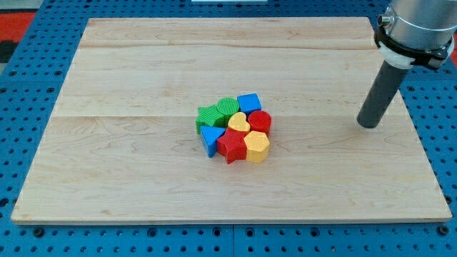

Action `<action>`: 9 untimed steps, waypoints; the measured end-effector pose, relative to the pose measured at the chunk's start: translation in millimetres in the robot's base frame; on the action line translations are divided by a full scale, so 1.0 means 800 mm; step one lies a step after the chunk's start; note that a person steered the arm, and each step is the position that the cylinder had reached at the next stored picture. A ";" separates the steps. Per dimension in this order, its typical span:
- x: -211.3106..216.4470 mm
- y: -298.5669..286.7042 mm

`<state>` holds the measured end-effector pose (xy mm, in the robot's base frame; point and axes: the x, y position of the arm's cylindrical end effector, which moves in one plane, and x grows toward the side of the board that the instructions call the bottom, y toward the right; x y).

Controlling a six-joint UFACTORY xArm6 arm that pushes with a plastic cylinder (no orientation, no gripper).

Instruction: Point your arm at the red circle

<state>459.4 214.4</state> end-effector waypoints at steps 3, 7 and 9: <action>0.000 0.020; -0.001 -0.025; 0.001 -0.104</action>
